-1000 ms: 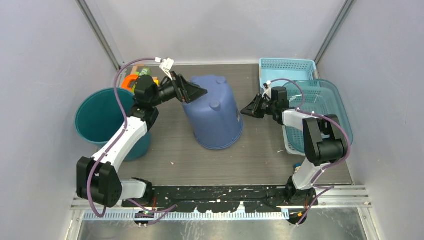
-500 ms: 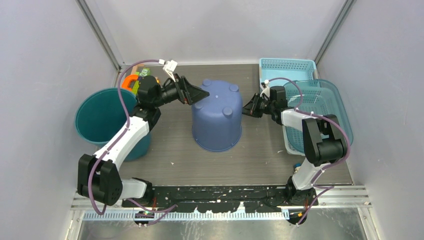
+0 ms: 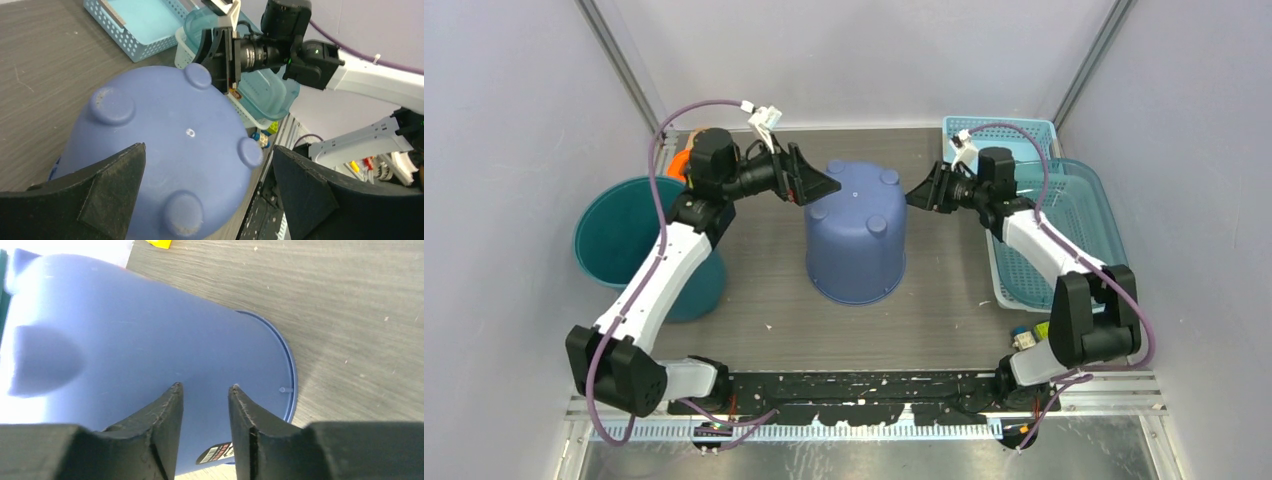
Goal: Turn the large container upside down
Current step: Turn the container upside down at the center of the board, then move the container to the center of the board.
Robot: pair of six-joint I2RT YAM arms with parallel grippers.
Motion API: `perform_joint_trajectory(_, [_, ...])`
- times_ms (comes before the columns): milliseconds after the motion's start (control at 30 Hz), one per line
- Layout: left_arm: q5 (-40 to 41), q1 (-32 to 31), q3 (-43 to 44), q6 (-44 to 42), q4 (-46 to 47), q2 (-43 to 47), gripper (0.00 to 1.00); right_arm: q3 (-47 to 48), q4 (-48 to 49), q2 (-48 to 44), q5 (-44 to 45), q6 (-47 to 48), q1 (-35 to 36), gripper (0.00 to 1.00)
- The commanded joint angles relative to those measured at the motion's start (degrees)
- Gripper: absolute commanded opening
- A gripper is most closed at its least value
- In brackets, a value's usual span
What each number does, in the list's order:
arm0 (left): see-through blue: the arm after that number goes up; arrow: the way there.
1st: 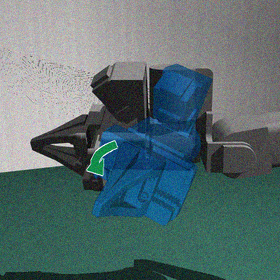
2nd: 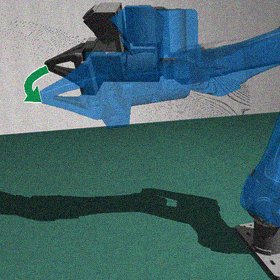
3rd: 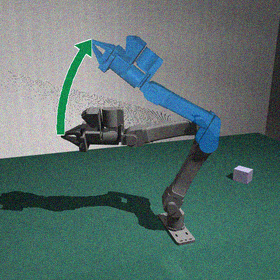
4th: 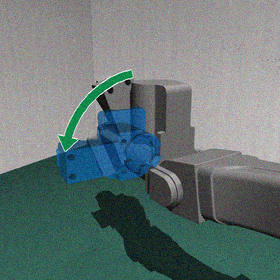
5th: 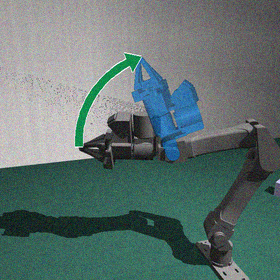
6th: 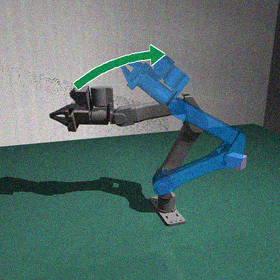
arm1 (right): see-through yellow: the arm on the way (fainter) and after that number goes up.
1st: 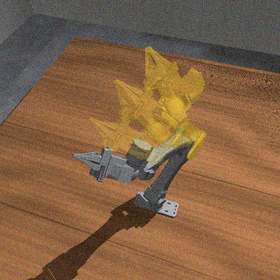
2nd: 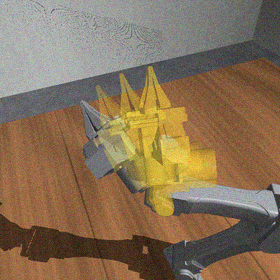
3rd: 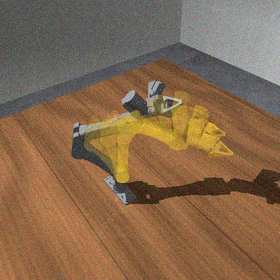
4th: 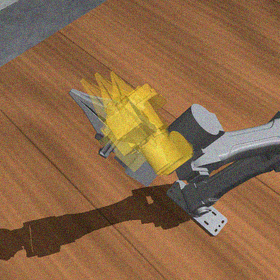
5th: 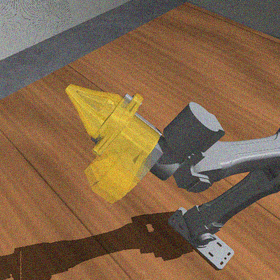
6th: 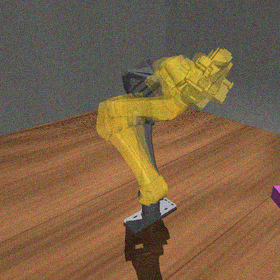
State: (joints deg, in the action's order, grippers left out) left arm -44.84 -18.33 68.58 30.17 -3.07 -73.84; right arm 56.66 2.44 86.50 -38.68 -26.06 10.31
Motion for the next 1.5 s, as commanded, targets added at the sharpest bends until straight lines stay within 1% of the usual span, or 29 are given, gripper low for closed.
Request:
perform_joint_trajectory(0, [-1.7, -0.2, 7.5, -9.9, -10.8, 4.7, 1.0, 6.5, -11.0, -5.6, -1.8, 10.9, 0.4, 0.48])
perform_joint_trajectory(100, [-1.4, -0.2, 10.9, -16.2, -17.7, 6.3, 1.0, 10.5, -21.2, -9.2, -1.4, 19.1, 0.5, 0.56])
perform_joint_trajectory(133, [-1.2, -0.2, 12.0, -18.5, -20.4, 6.8, 1.0, 11.6, -24.7, -10.5, -1.4, 23.2, 0.5, 0.61])
perform_joint_trajectory(200, [0.2, -0.3, 13.8, -24.4, -25.4, 8.1, 1.0, 13.1, -32.1, -13.1, -1.3, 29.6, 0.4, 0.66])
perform_joint_trajectory(333, [1.1, -0.3, 16.1, -35.0, -35.6, 10.7, 1.0, 13.5, -43.9, -18.5, -2.0, 41.9, 0.4, 0.71])
perform_joint_trajectory(400, [-0.4, -0.2, 16.5, -40.7, -42.0, 11.9, 1.0, 12.8, -48.2, -21.3, -3.2, 46.7, 0.5, 0.73])
perform_joint_trajectory(500, [-2.5, -0.2, 16.0, -49.0, -49.2, 13.7, 1.0, 10.1, -51.0, -25.0, -6.5, 51.5, 0.9, 0.77])
perform_joint_trajectory(600, [-3.7, -0.2, 13.9, -55.2, -53.9, 15.3, 1.0, 6.9, -49.9, -27.6, -8.9, 52.8, 3.3, 0.82])
perform_joint_trajectory(700, [-4.1, -0.2, 11.3, -58.0, -55.4, 16.7, 1.0, 3.8, -45.1, -27.7, -6.4, 50.0, 8.8, 0.82])
perform_joint_trajectory(833, [-3.2, -0.2, 9.2, -58.1, -54.4, 17.9, 1.0, 1.8, -35.5, -24.1, 4.7, 43.8, 17.7, 0.83])
perform_joint_trajectory(933, [-1.8, -0.2, 9.3, -57.3, -53.5, 17.9, 1.0, 2.1, -27.7, -19.1, 13.1, 37.8, 19.9, 0.84])
perform_joint_trajectory(1000, [-1.0, -0.2, 9.6, -56.9, -53.1, 17.9, 1.0, 3.5, -24.0, -15.4, 16.9, 35.0, 20.3, 0.84])
perform_joint_trajectory(1067, [-0.5, -0.2, 9.9, -56.7, -52.9, 17.9, 1.0, 5.5, -21.5, -12.0, 18.4, 34.2, 20.3, 0.83])
perform_joint_trajectory(1133, [0.0, -0.2, 10.1, -56.7, -52.9, 17.8, 1.0, 7.6, -19.7, -8.6, 18.2, 34.3, 20.5, 0.83])
perform_joint_trajectory(1233, [0.6, -0.2, 10.9, -56.8, -52.9, 17.4, 1.0, 13.2, -19.5, -2.1, 17.4, 35.5, 21.2, 0.83])
perform_joint_trajectory(1333, [1.9, -0.2, 11.7, -56.8, -52.2, 16.6, 1.0, 21.8, -21.6, 6.3, 17.8, 35.7, 22.1, 0.83])
perform_joint_trajectory(1467, [6.3, -0.2, 12.5, -55.0, -49.2, 15.3, 1.0, 36.1, -24.8, 17.6, 24.3, 32.1, 22.7, 0.83])
